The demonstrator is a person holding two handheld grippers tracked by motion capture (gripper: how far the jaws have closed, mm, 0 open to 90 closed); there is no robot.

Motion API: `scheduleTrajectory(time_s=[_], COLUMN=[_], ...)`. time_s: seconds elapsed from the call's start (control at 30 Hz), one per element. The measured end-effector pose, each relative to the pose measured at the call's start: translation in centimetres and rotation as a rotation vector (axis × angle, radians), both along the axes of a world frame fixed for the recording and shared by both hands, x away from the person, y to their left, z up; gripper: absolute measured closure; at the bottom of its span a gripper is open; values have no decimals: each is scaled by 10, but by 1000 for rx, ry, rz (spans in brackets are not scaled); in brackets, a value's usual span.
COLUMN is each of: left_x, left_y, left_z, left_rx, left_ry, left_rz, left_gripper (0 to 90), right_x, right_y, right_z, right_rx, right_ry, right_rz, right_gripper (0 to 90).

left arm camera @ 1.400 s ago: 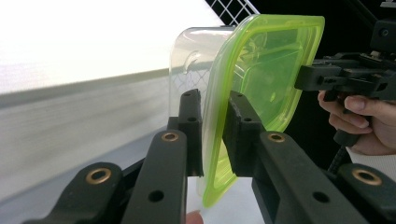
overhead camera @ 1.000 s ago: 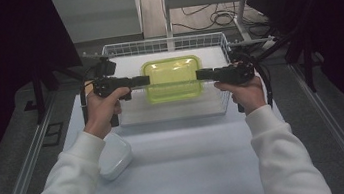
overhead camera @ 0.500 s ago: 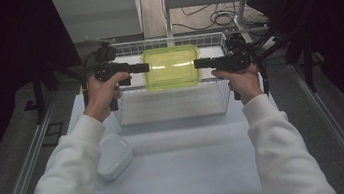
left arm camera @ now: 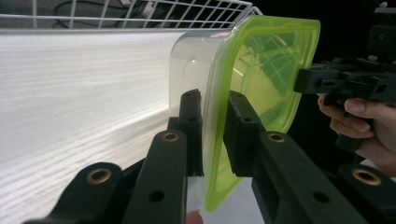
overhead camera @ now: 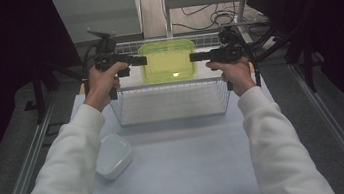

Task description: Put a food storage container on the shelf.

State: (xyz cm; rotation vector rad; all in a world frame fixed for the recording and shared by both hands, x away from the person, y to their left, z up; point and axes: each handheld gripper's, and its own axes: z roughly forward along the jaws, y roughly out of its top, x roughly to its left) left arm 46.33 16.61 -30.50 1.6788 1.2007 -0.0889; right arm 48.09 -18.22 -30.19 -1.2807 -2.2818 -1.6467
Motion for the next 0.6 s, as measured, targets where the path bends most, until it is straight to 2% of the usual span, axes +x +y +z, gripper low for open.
scheduleTrajectory(time_s=[0.3,0.47,0.53,0.57,0.6], left_x=[14,20,23,26,28], left_y=[2,2,3,4,5], left_z=[-6,-10,-13,-15,-16], left_rx=[0,-16,-37,-63,-77], left_ry=[21,30,37,50,62], left_rz=[2,9,10,15,16], left_gripper=[788,787,784,781,776], right_x=[16,23,26,28,32], right_y=[3,3,4,5,5], right_z=[-7,-10,-9,-9,-9], right_rx=[6,4,-8,-6,-5], right_ry=[37,54,52,55,75], right_rz=[-7,-25,-37,-41,-54], right_gripper=[799,797,793,792,786])
